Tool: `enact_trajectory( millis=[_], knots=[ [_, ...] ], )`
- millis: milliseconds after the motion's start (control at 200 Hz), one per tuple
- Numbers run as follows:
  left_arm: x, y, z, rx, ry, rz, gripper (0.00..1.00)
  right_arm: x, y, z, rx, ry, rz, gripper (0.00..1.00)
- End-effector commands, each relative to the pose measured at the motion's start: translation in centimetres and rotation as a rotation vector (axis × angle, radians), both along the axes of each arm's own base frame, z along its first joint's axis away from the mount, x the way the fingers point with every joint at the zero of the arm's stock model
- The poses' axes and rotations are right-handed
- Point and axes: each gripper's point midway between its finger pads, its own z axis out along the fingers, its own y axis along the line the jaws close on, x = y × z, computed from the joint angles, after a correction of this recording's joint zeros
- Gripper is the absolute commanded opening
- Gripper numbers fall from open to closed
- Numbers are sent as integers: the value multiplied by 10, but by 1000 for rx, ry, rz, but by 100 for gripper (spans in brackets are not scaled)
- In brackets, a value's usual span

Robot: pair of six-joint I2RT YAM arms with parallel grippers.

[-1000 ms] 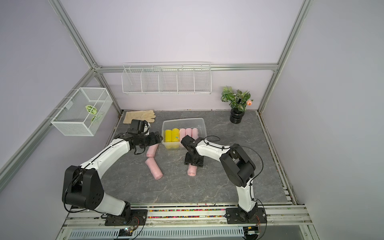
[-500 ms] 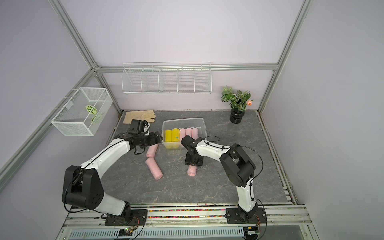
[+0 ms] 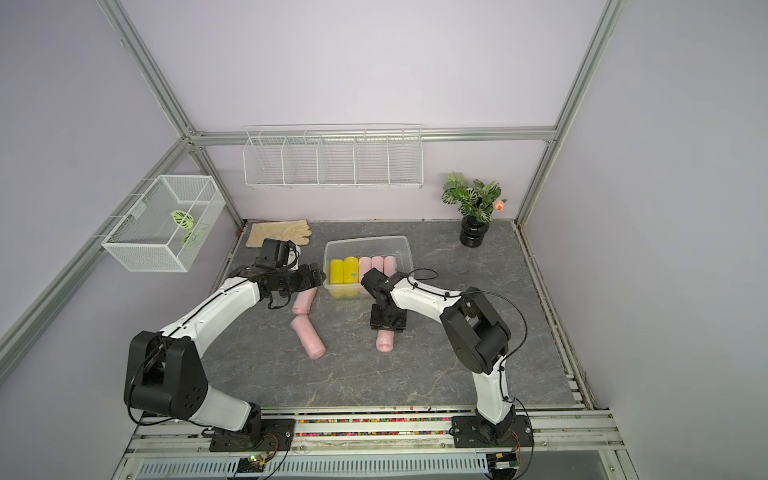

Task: Put the roll of trash bags into the storage box
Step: Pick up the roll of trash bags from the center of the board.

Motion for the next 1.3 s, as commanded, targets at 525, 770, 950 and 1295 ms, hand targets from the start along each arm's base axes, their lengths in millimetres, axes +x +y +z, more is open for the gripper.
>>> enact_trajectory(
  millis=[525,770,950,1295],
  knots=[
    [-3,2,-1,-5,-9,0,91,88,-49,138,-25,-253,112,52],
    [-6,3,-2,-5,-7,0,91,149,-56,160,-84,-353,113,51],
    [-9,3,-1,-13,-11,3,91,183,-60,148,-98,-360,90,49],
    [-15,4,-6,-16,3,4,91,210,-49,113,-69,-359,58,48]
  ],
)
